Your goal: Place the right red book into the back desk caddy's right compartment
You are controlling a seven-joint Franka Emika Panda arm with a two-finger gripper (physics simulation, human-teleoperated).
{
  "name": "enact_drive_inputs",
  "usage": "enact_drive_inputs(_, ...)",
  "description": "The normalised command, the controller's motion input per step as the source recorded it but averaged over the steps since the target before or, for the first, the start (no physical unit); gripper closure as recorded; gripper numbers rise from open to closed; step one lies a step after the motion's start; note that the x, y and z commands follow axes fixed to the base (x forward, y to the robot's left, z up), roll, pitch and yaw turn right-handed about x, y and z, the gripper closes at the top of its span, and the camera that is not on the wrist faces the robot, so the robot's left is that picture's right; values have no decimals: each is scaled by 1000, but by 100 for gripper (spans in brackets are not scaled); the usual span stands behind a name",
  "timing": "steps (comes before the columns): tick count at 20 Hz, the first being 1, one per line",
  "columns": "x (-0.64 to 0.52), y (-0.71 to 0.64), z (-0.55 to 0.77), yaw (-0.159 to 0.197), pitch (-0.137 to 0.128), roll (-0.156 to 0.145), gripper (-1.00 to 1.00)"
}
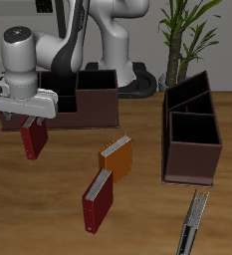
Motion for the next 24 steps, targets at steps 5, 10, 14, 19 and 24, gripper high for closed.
enact_drive_inputs(5, 53, -31, -201, -32, 19, -7, 100)
enact_drive_inputs(10, 52, 61, -92, -11, 18, 6, 100)
enact_drive_inputs(14, 69, 175, 36, 10, -3, 29, 100)
enact_drive_inputs(19, -12, 160, 265, -3, 5, 1, 100)
enact_drive_inputs(24, -92, 257, 674, 13, -51, 6, 100)
